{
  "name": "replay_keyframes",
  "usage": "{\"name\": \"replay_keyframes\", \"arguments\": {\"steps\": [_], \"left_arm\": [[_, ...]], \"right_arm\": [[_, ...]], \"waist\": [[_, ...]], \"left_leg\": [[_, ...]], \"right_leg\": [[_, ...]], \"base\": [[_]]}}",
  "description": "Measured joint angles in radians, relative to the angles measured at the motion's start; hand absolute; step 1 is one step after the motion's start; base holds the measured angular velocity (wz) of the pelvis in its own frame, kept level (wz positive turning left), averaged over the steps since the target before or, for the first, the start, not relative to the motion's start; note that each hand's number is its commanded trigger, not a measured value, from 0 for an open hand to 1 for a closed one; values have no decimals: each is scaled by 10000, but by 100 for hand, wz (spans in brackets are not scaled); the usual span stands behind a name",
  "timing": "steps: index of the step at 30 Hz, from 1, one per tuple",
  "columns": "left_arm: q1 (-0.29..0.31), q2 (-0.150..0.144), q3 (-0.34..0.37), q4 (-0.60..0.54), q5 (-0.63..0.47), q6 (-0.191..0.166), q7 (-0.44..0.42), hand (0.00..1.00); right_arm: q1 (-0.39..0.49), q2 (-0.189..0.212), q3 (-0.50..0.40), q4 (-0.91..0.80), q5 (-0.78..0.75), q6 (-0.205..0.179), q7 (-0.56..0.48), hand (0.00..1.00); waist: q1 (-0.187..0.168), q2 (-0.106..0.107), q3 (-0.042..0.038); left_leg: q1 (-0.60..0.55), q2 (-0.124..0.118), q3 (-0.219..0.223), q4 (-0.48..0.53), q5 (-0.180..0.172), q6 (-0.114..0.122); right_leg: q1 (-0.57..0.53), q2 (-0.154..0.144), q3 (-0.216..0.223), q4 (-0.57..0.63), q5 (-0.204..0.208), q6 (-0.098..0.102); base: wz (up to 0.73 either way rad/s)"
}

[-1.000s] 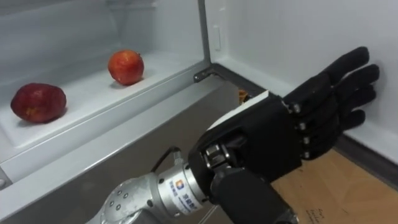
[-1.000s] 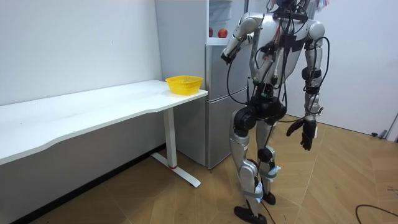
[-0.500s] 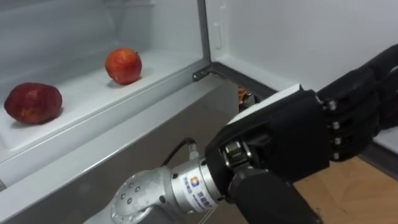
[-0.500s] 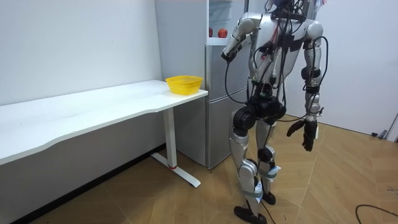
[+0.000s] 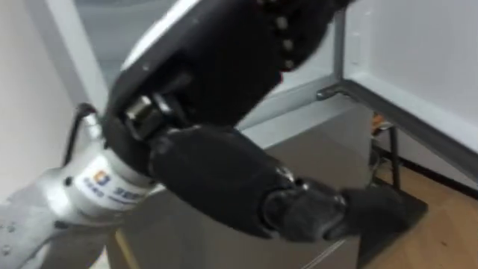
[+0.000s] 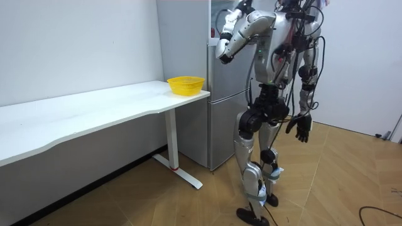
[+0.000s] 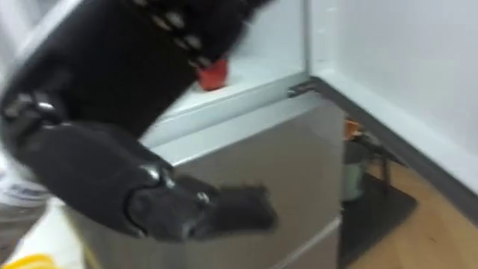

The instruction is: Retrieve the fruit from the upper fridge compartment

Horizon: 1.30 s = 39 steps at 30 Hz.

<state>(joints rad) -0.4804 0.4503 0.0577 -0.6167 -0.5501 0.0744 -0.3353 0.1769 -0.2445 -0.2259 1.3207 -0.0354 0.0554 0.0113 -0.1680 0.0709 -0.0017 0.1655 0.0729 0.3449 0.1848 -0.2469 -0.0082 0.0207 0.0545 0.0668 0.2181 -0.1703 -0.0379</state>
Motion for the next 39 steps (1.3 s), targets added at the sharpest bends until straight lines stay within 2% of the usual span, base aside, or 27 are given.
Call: {"name": "replay_keyframes", "arguments": {"steps": [2,3,5,7,8,10,11,12,13,14,15,17,20,21,22,24,26,29,33,36,38,39], "left_arm": [[476,181,929,-39,956,-132,678,0],[622,183,1144,-55,1098,-183,834,0],[1432,172,2070,-118,1411,-425,1207,0],[2050,174,2783,-125,1507,-510,1443,0],[2380,179,3252,-120,1518,-534,1631,0],[2677,178,3797,-81,1527,-579,2076,0],[2780,178,4004,-52,1580,-630,2390,0],[2875,178,4137,-49,1706,-674,2492,0],[3242,168,4487,-31,1871,-827,2638,0],[3706,127,4889,-22,2031,-851,2720,0],[3914,87,4998,3,2118,-850,2791,0],[4604,-179,5261,84,2303,-842,2891,0],[5462,-242,5300,352,2280,-830,3031,0],[5590,-287,5299,419,2279,-829,3034,0],[5858,-496,5296,547,2279,-836,3055,0],[6317,-919,5261,865,2321,-817,3060,0],[6805,-1546,5262,1442,2391,-774,3327,0],[7401,-2064,5181,2383,2372,-765,3790,0],[7913,-2416,5199,3616,2271,-768,4515,0],[8280,-2464,5259,5005,1737,-794,5031,0],[8451,-2478,5372,6875,684,-825,5453,0],[8458,-2492,5373,7377,447,-807,5562,0]], "right_arm": [[101,117,-244,-13,-124,-28,-133,0],[122,127,-264,-21,-121,-26,-154,0],[283,188,-367,-275,-249,-28,-260,0],[422,301,-430,-418,-365,-122,-343,0],[451,349,-435,-458,-365,-134,-380,0],[444,373,-429,-461,-368,-120,-448,0],[448,372,-415,-466,-359,-114,-456,0],[446,372,-423,-493,-359,-103,-461,0],[460,374,-432,-630,-425,-104,-542,0],[496,395,-433,-818,-553,-105,-613,0],[512,409,-433,-864,-584,-108,-643,0],[519,428,-421,-869,-589,-100,-671,0],[467,432,-413,-842,-566,-102,-673,0],[461,436,-407,-836,-562,-102,-676,0],[439,445,-402,-826,-553,-97,-718,0],[415,447,-398,-834,-493,-95,-772,0],[428,457,-384,-906,-383,-91,-822,0],[552,463,-330,-884,-29,-93,-957,0],[620,459,-330,-826,-7,-90,-1218,0],[675,463,-348,-808,92,-48,-1252,0],[709,459,-397,-820,93,119,-1210,0],[725,461,-397,-816,93,139,-1181,0]], "waist": [[387,-23,-56],[500,-21,-60],[1040,-1,-78],[1228,-37,-78],[1444,-54,-81],[1679,-77,-77],[1760,-132,-39],[1846,-105,-54],[2035,-144,-19],[2039,-95,-32],[2029,-100,-31],[2082,-55,-21],[2140,5,8],[2140,-53,33],[2120,26,22],[2005,49,27],[2038,133,73],[1999,194,69],[2099,134,67],[2356,54,49],[2450,2,2],[2478,-21,-9]], "left_leg": [[-141,-35,-515,32,2,-4],[-172,-52,-605,45,5,-9],[-199,-103,-837,37,28,-36],[-189,-123,-1054,37,28,-36],[-161,-144,-1109,34,29,-38],[-150,-166,-1223,41,29,-38],[-146,-192,-1321,45,29,-37],[-146,-206,-1334,39,29,-37],[-147,-221,-1348,36,29,-35],[-180,-248,-1484,41,31,-32],[-195,-274,-1583,40,33,-28],[-235,-336,-1713,47,50,0],[-225,-375,-1872,74,51,3],[-236,-381,-1901,78,51,3],[-291,-394,-1977,110,51,3],[-349,-431,-2162,136,53,7],[-344,-438,-2233,136,55,10],[-255,-475,-2409,135,55,10],[-236,-495,-2403,121,55,10],[-176,-511,-2420,97,55,10],[-133,-521,-2401,42,54,10],[-141,-520,-2402,41,54,10]], "right_leg": [[154,-90,-477,-156,-5,0],[159,-117,-587,-139,-9,6],[189,-180,-759,-132,-19,19],[336,-223,-982,-153,-30,31],[338,-243,-1015,-123,-91,38],[403,-277,-1113,-134,-102,51],[469,-333,-1269,-143,-123,68],[475,-345,-1294,-133,-146,75],[470,-362,-1311,-136,-151,79],[495,-395,-1421,-140,-169,98],[511,-424,-1503,-133,-187,109],[557,-504,-1684,-117,-236,142],[682,-562,-1909,-144,-282,157],[684,-573,-1945,-137,-301,157],[689,-590,-2014,-152,-310,157],[694,-614,-2102,-161,-323,167],[737,-610,-2128,-142,-325,169],[868,-632,-2199,-162,-374,177],[912,-677,-2334,-149,-451,189],[925,-701,-2315,-129,-517,189],[944,-702,-2311,-118,-561,194],[941,-700,-2312,-121,-564,195]], "base": [[59],[54],[26],[30],[27],[20],[27],[16],[9],[14],[34],[32],[22],[17],[23],[18],[2],[8],[9],[-1],[4],[0]]}}
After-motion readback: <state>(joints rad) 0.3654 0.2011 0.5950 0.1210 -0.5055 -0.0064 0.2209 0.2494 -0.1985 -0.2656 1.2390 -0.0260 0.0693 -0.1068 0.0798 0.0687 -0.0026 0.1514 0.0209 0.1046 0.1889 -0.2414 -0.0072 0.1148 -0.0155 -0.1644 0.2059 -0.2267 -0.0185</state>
